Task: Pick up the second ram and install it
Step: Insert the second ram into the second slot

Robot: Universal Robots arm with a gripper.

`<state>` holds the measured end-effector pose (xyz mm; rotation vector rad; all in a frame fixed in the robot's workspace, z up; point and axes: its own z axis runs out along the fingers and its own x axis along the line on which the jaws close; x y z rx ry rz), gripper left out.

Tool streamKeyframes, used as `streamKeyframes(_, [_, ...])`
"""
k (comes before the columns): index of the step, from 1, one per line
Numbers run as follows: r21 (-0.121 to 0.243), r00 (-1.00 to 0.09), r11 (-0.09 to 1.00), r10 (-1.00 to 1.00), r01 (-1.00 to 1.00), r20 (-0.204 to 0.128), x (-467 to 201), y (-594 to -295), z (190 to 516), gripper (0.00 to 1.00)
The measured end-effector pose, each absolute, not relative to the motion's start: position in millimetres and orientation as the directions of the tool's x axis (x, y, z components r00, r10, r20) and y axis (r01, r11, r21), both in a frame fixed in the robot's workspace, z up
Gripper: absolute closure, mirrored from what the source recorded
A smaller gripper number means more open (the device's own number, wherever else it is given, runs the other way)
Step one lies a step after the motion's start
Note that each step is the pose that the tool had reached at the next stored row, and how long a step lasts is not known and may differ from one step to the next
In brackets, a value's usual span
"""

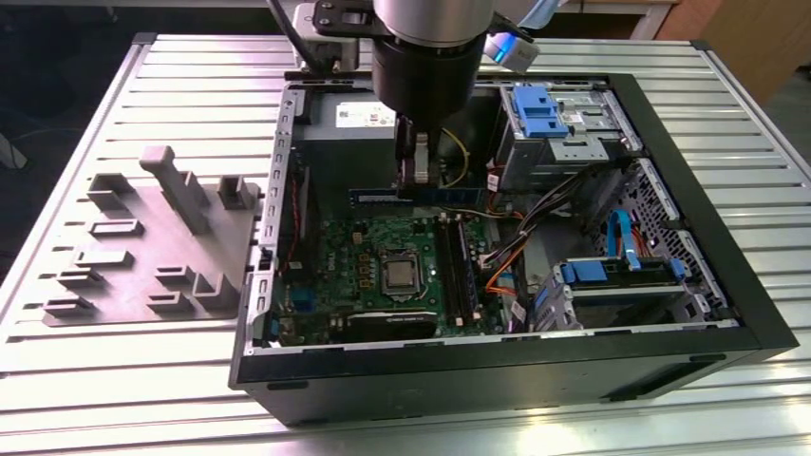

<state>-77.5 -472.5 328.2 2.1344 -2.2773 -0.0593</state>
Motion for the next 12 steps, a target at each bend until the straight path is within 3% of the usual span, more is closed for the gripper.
streamKeyframes(12, [0.041,-0.279,0.278,-0.96,-0.96,-0.012,-77.5,-472.5,327.4,0.88])
